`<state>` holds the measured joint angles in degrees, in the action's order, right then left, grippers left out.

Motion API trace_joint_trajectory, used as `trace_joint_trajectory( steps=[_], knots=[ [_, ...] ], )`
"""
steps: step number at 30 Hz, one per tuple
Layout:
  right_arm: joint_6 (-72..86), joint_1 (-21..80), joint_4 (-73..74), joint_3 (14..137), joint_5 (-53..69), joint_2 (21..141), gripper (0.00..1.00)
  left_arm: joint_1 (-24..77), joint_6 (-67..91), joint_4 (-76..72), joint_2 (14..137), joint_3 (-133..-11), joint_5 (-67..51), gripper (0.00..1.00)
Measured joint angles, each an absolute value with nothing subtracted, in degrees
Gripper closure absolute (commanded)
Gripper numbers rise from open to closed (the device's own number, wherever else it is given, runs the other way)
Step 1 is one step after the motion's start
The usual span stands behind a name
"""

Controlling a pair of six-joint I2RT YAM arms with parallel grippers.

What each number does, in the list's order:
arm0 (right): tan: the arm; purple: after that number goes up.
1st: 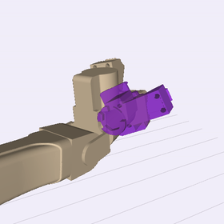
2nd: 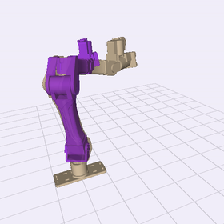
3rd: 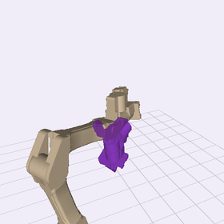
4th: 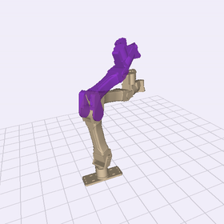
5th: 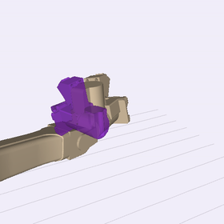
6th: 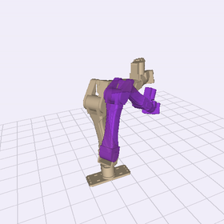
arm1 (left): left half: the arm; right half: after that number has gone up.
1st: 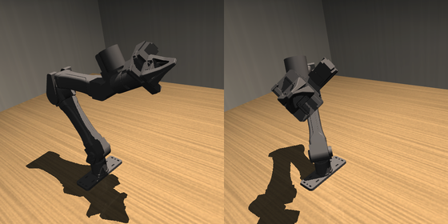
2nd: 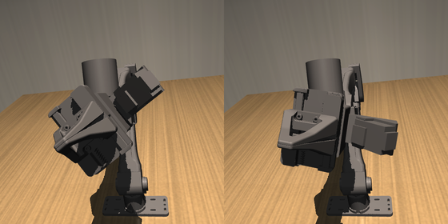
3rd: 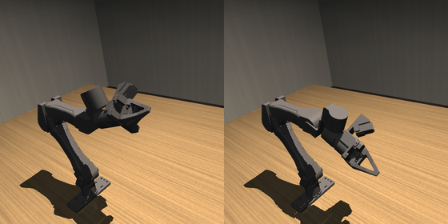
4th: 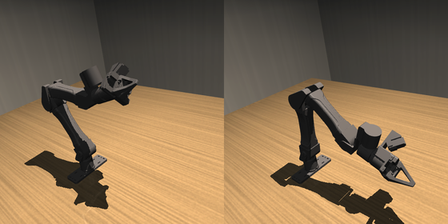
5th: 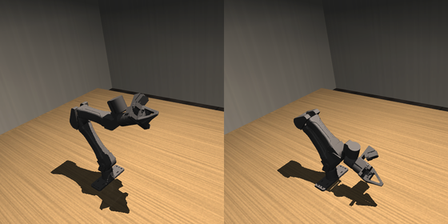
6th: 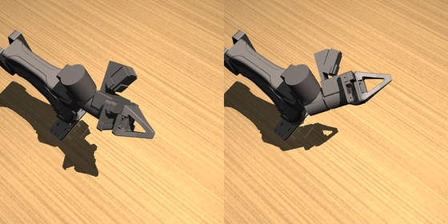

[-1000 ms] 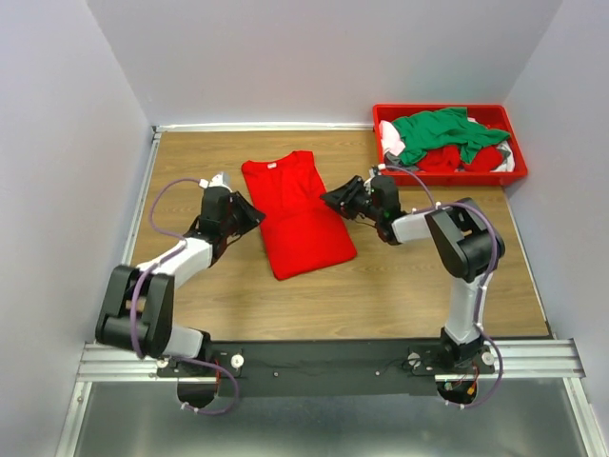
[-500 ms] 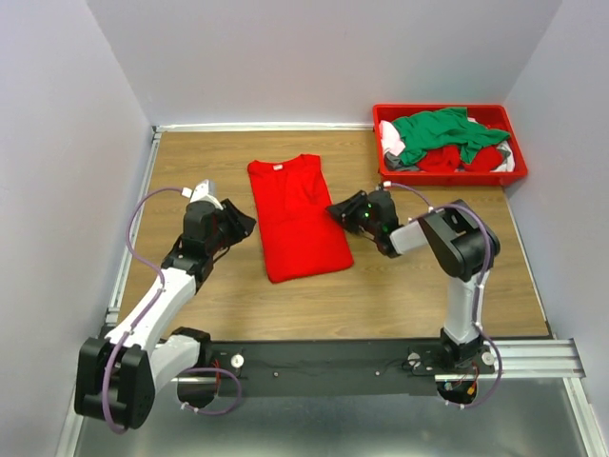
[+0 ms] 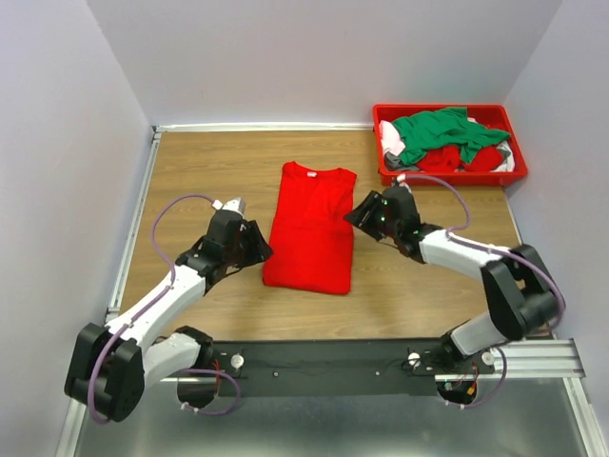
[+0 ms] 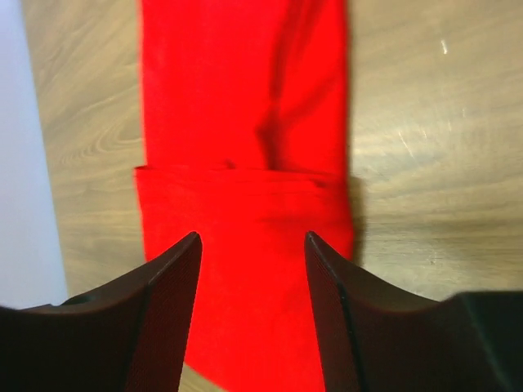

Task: Fold and stack the t-shirts
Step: Fold the tshirt

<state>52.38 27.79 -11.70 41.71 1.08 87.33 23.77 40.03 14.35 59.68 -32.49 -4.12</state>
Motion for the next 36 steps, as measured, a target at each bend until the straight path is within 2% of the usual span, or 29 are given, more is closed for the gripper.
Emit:
trace_joint_trajectory(
  steps=[5, 6, 7, 14, 25, 36],
  knots=[
    [45.8, 28.4, 4.0, 46.9, 0.7, 79.6, 0.29, 24.6, 36.8, 20.4, 64.4, -37.8, -0.8, 0.42],
    [45.2, 29.0, 6.3, 46.9, 0.6, 78.8, 0.28, 24.9, 36.1, 21.4, 65.8, -38.9, -0.1, 0.37],
    [44.7, 30.0, 9.5, 46.6, 0.6, 78.0, 0.28, 25.2, 35.1, 22.1, 67.0, -39.4, 0.3, 0.34],
    [44.9, 39.5, 22.1, 43.7, 0.3, 77.6, 0.27, 26.0, 31.5, 24.9, 73.0, -39.8, 0.8, 0.34],
    [45.7, 44.2, 25.0, 43.6, -2.2, 78.7, 0.28, 27.8, 29.1, 25.3, 79.8, -40.8, -1.2, 0.46],
    [46.5, 45.2, 25.5, 43.7, -3.3, 79.6, 0.28, 31.5, 29.6, 23.4, 81.8, -41.5, -3.1, 0.47]
  ],
)
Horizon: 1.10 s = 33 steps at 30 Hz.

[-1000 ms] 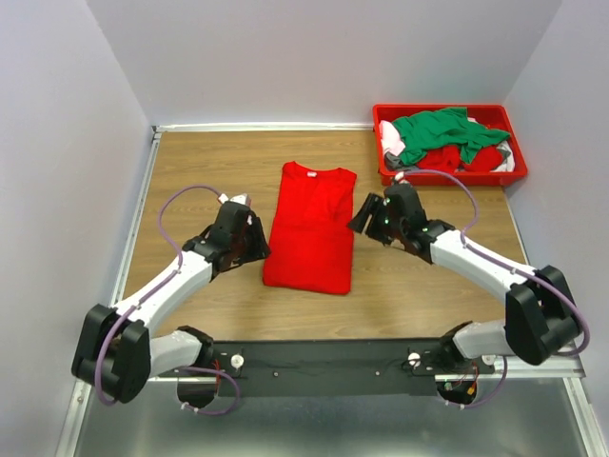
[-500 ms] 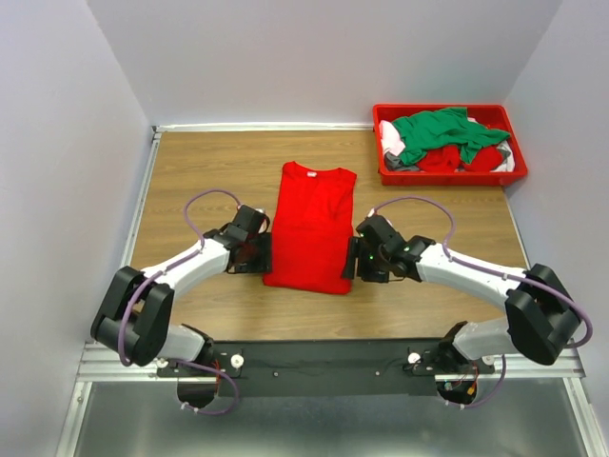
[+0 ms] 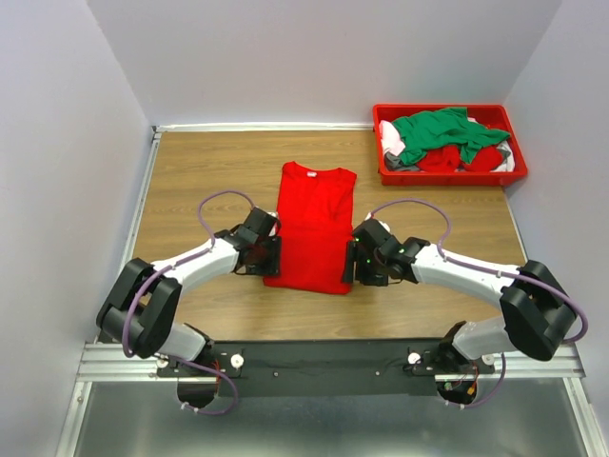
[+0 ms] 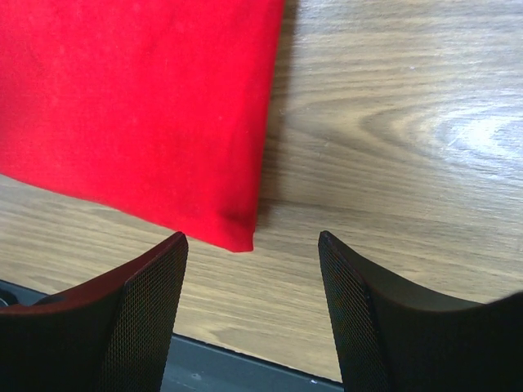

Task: Fold and stack the t-shirts
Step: Fold the tshirt

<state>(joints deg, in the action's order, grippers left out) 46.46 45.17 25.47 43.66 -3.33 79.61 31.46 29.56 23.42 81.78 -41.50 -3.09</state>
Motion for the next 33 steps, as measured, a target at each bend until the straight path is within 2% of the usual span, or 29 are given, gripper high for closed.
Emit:
trace_joint_trajectory(
  steps=[21, 25, 27, 28, 30, 31, 32, 33],
  knots=[
    [46.4, 47.4, 25.8, 44.0, -4.4, 80.8, 0.28, 32.7, 33.7, 30.2, 80.9, -41.8, 0.9, 0.46],
    [46.4, 47.8, 25.8, 44.0, -4.6, 80.9, 0.28, 32.8, 33.7, 30.2, 83.1, -43.7, 0.9, 0.54],
    [46.4, 47.9, 25.9, 44.1, -4.9, 80.9, 0.28, 33.0, 33.7, 30.0, 83.6, -43.9, 0.9, 0.62],
    [46.4, 47.9, 25.9, 44.2, -5.0, 80.9, 0.28, 33.2, 33.8, 29.8, 83.6, -43.9, 1.0, 0.72],
    [46.4, 47.9, 25.9, 44.4, -5.2, 80.9, 0.28, 33.9, 34.5, 29.2, 83.7, -43.7, 1.0, 0.85],
    [46.4, 48.0, 25.9, 44.5, -5.3, 81.0, 0.28, 34.3, 34.8, 28.4, 83.7, -43.4, 0.8, 0.96],
    [46.4, 48.0, 25.9, 44.6, -5.5, 81.1, 0.28, 34.7, 35.2, 28.1, 83.7, -43.3, 0.7, 1.00],
    [46.4, 48.1, 25.9, 44.9, -5.7, 81.4, 0.28, 35.1, 35.4, 27.7, 83.5, -43.2, 0.7, 1.00]
  ],
)
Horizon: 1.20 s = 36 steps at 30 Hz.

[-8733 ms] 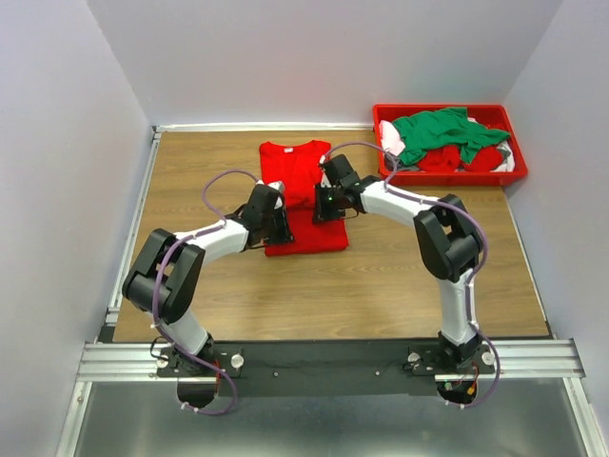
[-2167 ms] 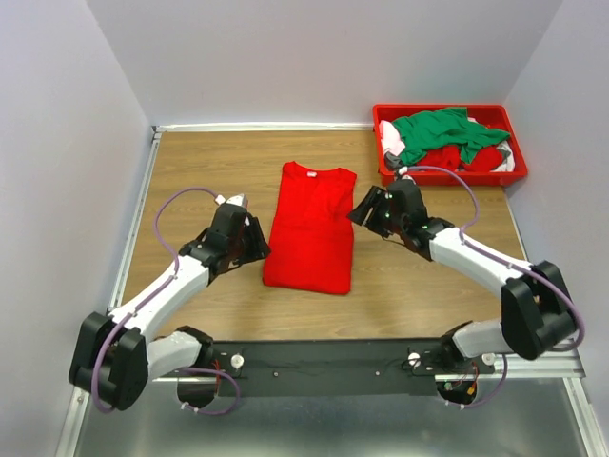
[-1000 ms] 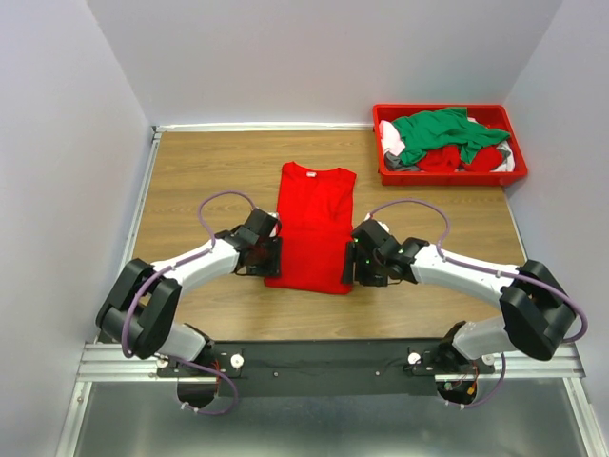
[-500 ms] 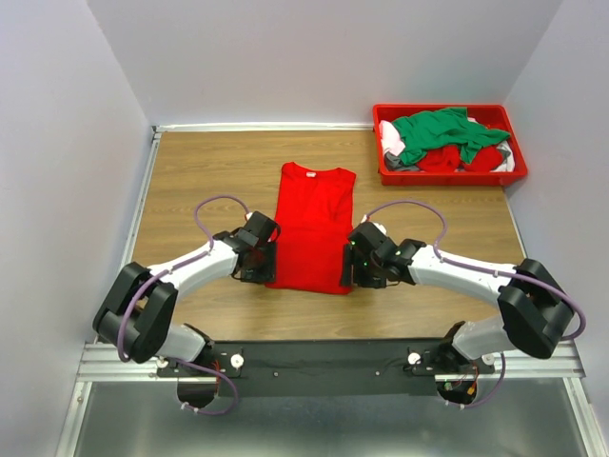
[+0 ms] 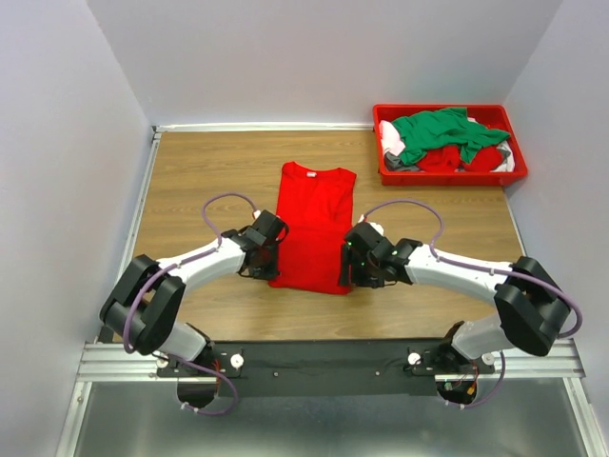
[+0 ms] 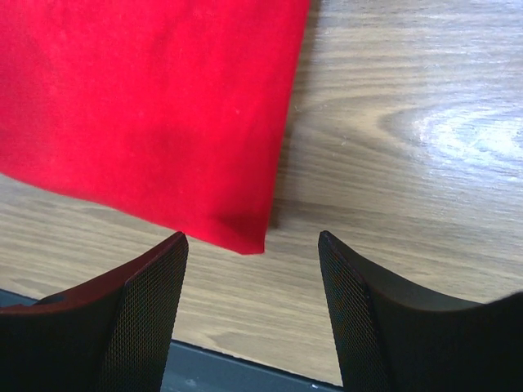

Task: Fold and stack the t-shirts
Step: Fold the tshirt

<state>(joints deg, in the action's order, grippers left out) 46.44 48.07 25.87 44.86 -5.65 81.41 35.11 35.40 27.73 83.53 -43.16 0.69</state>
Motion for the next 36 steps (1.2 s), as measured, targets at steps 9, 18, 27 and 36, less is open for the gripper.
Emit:
trace_joint_trajectory(
  steps=[9, 18, 27, 36],
  knots=[
    [46.5, 48.7, 26.1, 46.1, -8.0, 84.8, 0.38, 40.4, 39.0, 25.3, 81.4, -40.7, -0.9, 1.00],
    [46.9, 48.7, 27.1, 46.1, -10.7, 85.2, 0.47, 41.0, 40.7, 24.4, 80.1, -39.1, -1.9, 1.00],
    [47.3, 48.7, 30.3, 45.5, -11.6, 84.8, 0.47, 41.0, 41.2, 24.0, 79.4, -38.4, -2.1, 1.00],
    [47.5, 48.7, 31.3, 46.7, -11.5, 87.3, 0.51, 41.0, 41.4, 24.0, 78.8, -38.0, -2.3, 1.00]
  ],
)
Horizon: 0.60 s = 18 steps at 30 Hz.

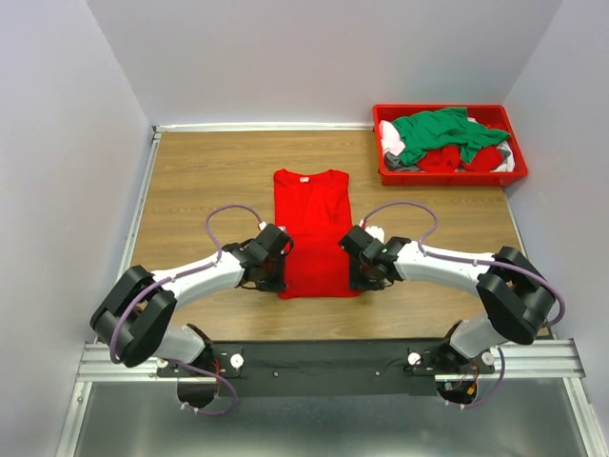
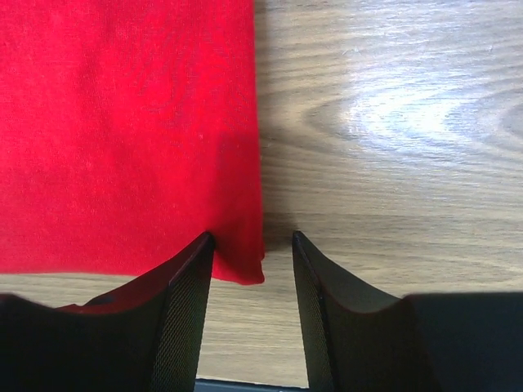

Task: Fold and stack the t-shirts
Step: Fold the tshirt

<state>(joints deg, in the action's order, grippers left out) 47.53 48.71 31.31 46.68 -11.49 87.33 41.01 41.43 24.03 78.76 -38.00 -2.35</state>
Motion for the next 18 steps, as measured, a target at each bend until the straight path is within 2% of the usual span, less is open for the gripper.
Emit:
trace_joint_trajectory(
  steps=[7, 11, 12, 18],
  knots=[
    [48.5, 48.7, 29.7, 45.0, -9.3, 87.3, 0.68, 41.3, 41.7, 25.1, 77.1, -36.9, -3.1, 1.00],
    [49.8, 48.7, 27.9, 43.4, -7.7, 86.2, 0.88, 41.4, 41.7, 26.2, 76.2, -36.5, -3.6, 1.00],
    [50.0, 48.7, 27.4, 43.2, -7.2, 86.2, 0.99, 41.4, 41.7, 26.3, 76.0, -36.5, -3.7, 1.00],
    [50.5, 48.7, 27.0, 43.2, -4.9, 85.3, 0.99, 42.2, 41.7, 29.3, 73.5, -36.6, -4.4, 1.00]
  ],
)
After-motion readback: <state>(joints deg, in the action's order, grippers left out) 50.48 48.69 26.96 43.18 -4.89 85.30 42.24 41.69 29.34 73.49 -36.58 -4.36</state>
